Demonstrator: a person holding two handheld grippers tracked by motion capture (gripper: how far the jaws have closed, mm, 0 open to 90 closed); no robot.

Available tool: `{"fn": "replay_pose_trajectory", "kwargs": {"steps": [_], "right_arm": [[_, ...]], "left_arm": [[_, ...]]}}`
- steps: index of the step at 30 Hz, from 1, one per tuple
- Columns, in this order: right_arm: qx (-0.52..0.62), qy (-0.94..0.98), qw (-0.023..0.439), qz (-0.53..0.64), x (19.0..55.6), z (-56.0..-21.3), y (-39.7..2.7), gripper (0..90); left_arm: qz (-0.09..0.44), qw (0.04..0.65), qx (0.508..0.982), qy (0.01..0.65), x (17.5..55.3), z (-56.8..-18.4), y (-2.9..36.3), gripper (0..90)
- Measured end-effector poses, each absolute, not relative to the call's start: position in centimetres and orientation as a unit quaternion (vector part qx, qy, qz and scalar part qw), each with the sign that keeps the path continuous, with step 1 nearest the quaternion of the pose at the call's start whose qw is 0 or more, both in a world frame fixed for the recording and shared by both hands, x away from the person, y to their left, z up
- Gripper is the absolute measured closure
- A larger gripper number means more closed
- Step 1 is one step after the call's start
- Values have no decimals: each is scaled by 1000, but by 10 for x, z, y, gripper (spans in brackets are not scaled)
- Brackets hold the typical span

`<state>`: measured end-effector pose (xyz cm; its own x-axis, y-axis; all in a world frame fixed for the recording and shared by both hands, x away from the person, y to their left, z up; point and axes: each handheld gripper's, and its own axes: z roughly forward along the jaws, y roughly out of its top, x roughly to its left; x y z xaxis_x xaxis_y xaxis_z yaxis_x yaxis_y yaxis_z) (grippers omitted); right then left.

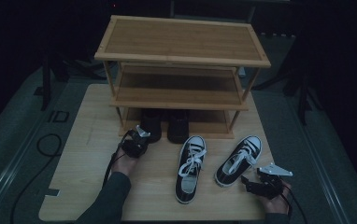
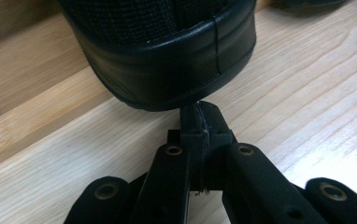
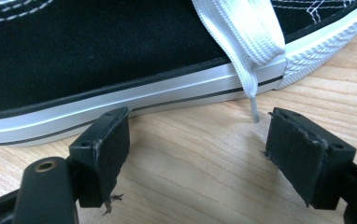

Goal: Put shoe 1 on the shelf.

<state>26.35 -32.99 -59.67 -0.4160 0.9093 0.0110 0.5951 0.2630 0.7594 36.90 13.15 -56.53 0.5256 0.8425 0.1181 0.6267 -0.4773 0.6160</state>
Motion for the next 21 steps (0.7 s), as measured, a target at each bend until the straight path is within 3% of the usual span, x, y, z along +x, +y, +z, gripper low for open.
{"fn": "replay_pose_trajectory", "kwargs": {"steps": [18,21], "right_arm": [[493,763,221,355,264,-597,-330,213],[493,763,221,355,264,-597,-330,213]], "left_arm": [[203,252,854,407,376,-560,107,899],[202,257,854,404,374,-558,107,860]]}}
